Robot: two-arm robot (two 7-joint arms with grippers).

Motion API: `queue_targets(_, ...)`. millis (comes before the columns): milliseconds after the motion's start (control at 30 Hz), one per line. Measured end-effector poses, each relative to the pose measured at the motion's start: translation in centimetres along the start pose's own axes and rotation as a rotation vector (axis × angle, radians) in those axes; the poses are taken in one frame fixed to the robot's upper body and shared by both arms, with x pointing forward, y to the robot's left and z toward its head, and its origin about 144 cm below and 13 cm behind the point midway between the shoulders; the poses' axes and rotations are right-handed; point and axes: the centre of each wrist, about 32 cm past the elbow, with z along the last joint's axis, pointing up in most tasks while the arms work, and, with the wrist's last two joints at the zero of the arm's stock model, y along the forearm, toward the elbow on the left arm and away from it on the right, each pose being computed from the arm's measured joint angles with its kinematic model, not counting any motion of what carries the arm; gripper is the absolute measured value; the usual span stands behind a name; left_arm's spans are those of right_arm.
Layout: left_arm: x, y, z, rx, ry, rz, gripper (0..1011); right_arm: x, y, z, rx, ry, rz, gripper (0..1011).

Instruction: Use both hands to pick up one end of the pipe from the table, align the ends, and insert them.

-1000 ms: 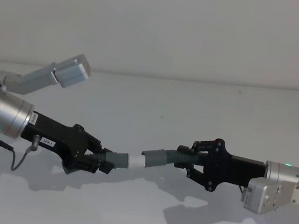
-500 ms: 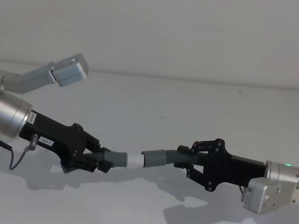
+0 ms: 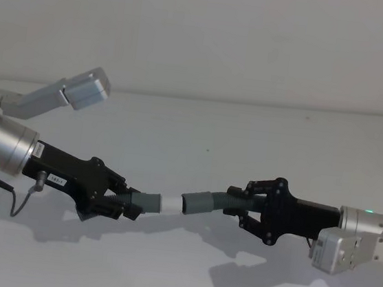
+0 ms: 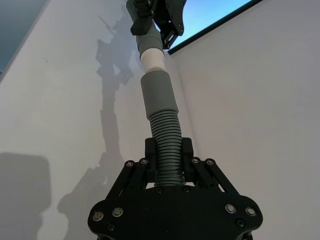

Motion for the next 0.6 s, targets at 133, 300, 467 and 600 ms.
queue_targets(133, 0.1, -0.08, -0.04, -0.002, 0.0, -0.004, 327, 0.0, 0.0, 0.0, 0.0, 0.0, 0.0, 266)
queue_targets(300, 0.26, -0.26, -0.12, -0.004, 0.002, -0.011, 327, 0.0, 0.0, 0.0, 0.0, 0.0, 0.0, 266)
queue_targets(467, 0.37, -0.4, -0.19, -0.005, 0.004, -0.016, 327, 0.0, 0.0, 0.0, 0.0, 0.0, 0.0, 266)
queue_targets(600, 0.45, -0.48, -0.26, -0.006, 0.006, -0.018, 327, 0.0, 0.0, 0.0, 0.0, 0.0, 0.0, 264)
